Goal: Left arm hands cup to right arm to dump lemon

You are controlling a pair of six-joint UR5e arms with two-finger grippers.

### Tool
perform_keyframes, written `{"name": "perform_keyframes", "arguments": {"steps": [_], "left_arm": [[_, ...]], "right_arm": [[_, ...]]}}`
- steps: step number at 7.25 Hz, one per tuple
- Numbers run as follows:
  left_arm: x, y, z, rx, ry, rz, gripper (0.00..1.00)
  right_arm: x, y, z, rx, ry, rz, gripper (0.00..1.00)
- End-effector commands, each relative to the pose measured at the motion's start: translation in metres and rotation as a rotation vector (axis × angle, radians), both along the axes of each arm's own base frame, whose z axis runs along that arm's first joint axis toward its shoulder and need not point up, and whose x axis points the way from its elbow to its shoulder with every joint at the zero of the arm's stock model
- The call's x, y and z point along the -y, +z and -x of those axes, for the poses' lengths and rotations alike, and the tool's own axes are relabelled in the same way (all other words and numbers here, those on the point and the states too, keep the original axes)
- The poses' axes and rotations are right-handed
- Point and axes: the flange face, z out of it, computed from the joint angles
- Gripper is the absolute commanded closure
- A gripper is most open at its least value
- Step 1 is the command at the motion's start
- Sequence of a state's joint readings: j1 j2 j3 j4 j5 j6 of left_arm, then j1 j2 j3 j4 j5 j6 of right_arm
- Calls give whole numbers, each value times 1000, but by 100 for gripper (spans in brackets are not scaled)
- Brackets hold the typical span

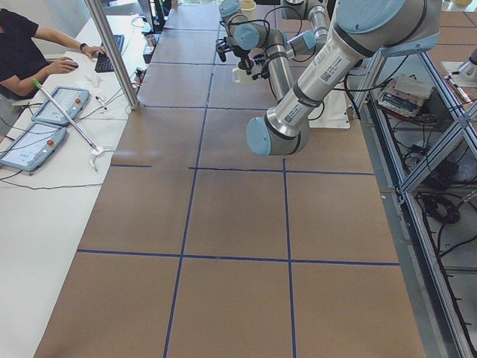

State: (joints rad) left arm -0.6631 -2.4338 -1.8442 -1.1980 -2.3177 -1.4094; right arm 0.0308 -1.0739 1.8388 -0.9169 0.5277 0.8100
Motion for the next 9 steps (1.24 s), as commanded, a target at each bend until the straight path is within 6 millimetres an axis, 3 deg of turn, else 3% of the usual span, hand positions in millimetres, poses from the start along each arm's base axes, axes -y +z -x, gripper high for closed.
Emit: {"name": "perform_keyframes", "arguments": {"steps": [1,4,5,7,8,9], "left_arm": [[-5,-3,0,-7,8,-1,100],[-12,-9,7,-28,11,5,100],[-13,-9,7,-30,14,6,100],[-13,-9,7,-32,18,11,91],[-13,-7,6,-32,21,14,60],[-17,-13,13,-47,14,-3,1]], "right_arm": [[0,0,0,0,0,0,1],[0,3,2,-6,0,0,1],[0,4,2,-14,-1,-3,12],[-4,3,4,-60,-13,-29,61],[-4,4,4,-65,-14,-31,73],[-5,4,3,-73,-15,-36,75]]}}
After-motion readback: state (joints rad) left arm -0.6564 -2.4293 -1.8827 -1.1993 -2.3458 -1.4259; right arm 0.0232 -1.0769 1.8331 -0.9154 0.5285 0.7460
